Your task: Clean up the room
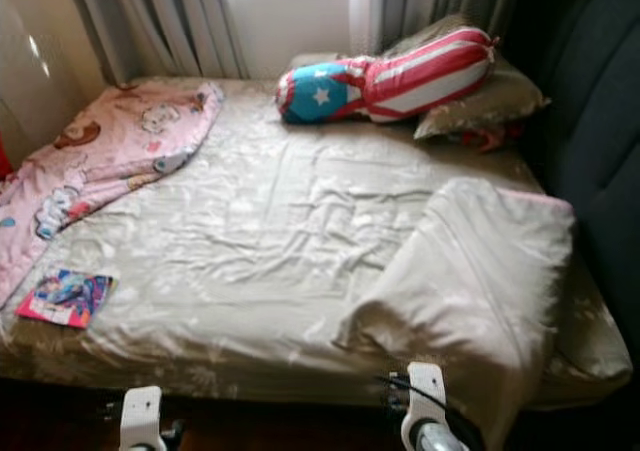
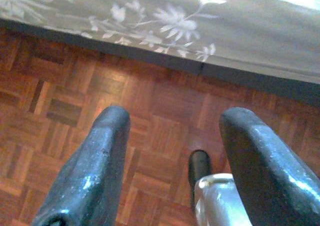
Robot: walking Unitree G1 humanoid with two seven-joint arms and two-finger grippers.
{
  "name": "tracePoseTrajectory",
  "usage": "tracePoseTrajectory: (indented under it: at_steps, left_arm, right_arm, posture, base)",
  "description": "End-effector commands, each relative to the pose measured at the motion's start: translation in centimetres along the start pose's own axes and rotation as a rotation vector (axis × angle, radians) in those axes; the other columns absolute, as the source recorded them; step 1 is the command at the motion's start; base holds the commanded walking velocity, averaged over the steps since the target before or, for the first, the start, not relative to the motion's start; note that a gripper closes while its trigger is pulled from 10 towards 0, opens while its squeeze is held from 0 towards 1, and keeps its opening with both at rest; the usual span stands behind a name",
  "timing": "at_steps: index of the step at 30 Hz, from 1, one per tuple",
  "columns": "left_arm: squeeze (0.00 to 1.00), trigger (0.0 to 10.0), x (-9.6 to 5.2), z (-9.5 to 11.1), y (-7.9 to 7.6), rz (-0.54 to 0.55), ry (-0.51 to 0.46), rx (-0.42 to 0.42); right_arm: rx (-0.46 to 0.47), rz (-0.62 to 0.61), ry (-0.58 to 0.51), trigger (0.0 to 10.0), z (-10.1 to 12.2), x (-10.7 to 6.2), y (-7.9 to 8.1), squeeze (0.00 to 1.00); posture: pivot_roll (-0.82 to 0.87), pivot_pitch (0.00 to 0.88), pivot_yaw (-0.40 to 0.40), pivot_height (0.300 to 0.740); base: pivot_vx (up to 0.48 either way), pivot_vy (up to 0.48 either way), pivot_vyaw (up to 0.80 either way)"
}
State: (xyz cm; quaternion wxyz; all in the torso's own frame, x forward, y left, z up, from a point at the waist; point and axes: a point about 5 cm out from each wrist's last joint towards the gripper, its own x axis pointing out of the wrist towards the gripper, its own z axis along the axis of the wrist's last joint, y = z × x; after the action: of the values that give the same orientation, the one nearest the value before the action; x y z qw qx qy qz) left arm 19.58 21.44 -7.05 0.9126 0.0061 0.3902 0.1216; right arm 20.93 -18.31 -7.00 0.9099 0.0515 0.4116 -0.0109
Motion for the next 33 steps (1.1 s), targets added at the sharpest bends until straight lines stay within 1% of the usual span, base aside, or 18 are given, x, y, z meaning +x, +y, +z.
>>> tracePoseTrajectory:
  at_steps: [1,6,23,33]
  left_arm:
    - [0.0,10.0,-0.08,-0.36,-0.48,-0.011,0.016,0.002]
    - [0.0,10.0,-0.07,-0.33,-0.47,-0.011,0.017,0.0]
    - [0.0,10.0,-0.07,-0.35,-0.6,-0.016,0.02,-0.031]
    - [0.0,10.0,-0.07,-0.34,-0.65,-0.018,0.019,-0.036]
  right_arm:
    - [0.006,-0.02,0.006,10.0,-0.06,-0.11,-0.7,0.0]
    - [0.006,-0.02,0.006,10.0,-0.02,-0.09,-0.67,0.0]
    - [0.006,-0.024,0.014,10.0,-0.04,-0.09,-0.75,0.0]
    - [-0.001,-0.019,0.022,10.0,-0.06,-0.08,-0.76,0.0]
  posture:
    - [-0.07,0.0,0.025,0.74]
    - [-0.08,0.0,0.026,0.74]
    - [-0.07,0.0,0.022,0.74]
    - [-0.07,0.0,0.018,0.74]
  base:
    - [0.0,-0.371,0.0]
    - [0.0,-0.347,0.0]
    - [0.0,0.0,0.0]
    - [0.0,0.0,-0.77]
